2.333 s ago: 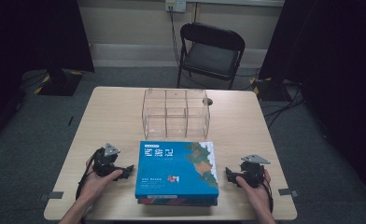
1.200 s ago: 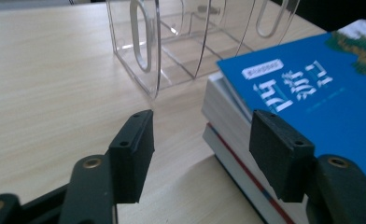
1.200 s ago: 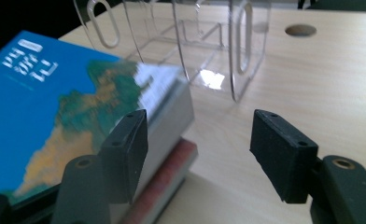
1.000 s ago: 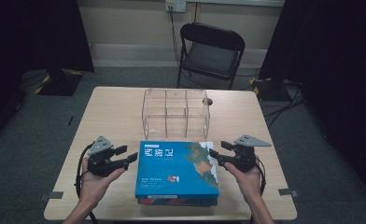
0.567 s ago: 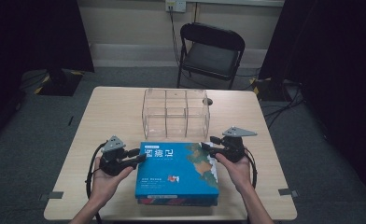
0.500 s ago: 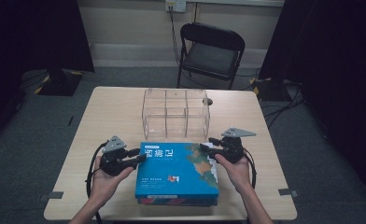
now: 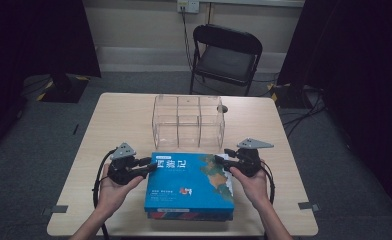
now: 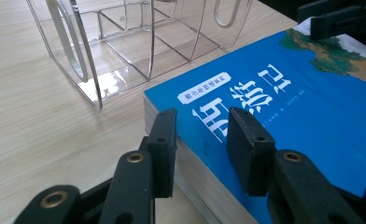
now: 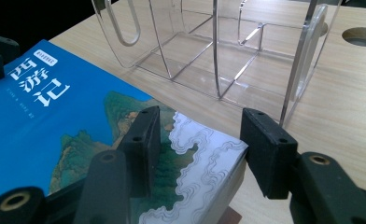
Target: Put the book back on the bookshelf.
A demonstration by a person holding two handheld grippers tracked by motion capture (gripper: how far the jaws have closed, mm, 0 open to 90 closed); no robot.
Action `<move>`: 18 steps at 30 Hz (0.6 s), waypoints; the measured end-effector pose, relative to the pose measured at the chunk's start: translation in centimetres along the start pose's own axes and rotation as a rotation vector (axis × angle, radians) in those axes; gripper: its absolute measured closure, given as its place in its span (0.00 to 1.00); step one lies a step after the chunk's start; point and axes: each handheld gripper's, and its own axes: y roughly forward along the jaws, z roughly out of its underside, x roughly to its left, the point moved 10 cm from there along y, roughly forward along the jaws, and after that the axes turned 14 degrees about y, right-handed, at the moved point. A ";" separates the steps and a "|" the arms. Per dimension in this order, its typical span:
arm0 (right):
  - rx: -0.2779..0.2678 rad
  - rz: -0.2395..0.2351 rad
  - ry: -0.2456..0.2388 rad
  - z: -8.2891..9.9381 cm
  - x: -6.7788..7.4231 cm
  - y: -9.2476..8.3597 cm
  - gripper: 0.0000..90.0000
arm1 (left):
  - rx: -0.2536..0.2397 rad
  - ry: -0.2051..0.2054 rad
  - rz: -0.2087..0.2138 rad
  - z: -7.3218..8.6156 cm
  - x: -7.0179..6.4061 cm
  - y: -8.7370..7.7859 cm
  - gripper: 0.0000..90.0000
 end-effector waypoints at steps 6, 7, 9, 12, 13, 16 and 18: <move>-0.019 -0.011 0.016 0.6 -0.2 -0.8 0.55 | -0.001 0.003 -0.008 -0.6 0.4 0.9 0.73; -0.020 -0.018 0.023 0.8 -0.2 -1.0 0.55 | 0.003 0.009 -0.006 -0.6 0.5 0.9 0.73; -0.020 -0.023 0.026 0.9 -0.3 -1.1 0.55 | 0.000 0.011 -0.003 -0.7 0.6 1.1 0.73; -0.033 -0.035 0.042 1.3 -0.4 -1.7 0.55 | -0.005 -0.001 0.005 -0.9 0.8 1.6 0.74; -0.034 -0.036 0.043 1.4 -0.4 -1.8 0.55 | -0.005 -0.001 0.005 -0.9 0.8 1.6 0.74; -0.032 -0.030 0.037 1.7 -0.3 -2.2 0.55 | -0.010 -0.004 0.013 -1.2 1.0 2.1 0.75; -0.029 -0.017 0.025 1.9 -0.2 -2.6 0.55 | 0.000 0.003 0.022 -1.4 1.0 2.3 0.75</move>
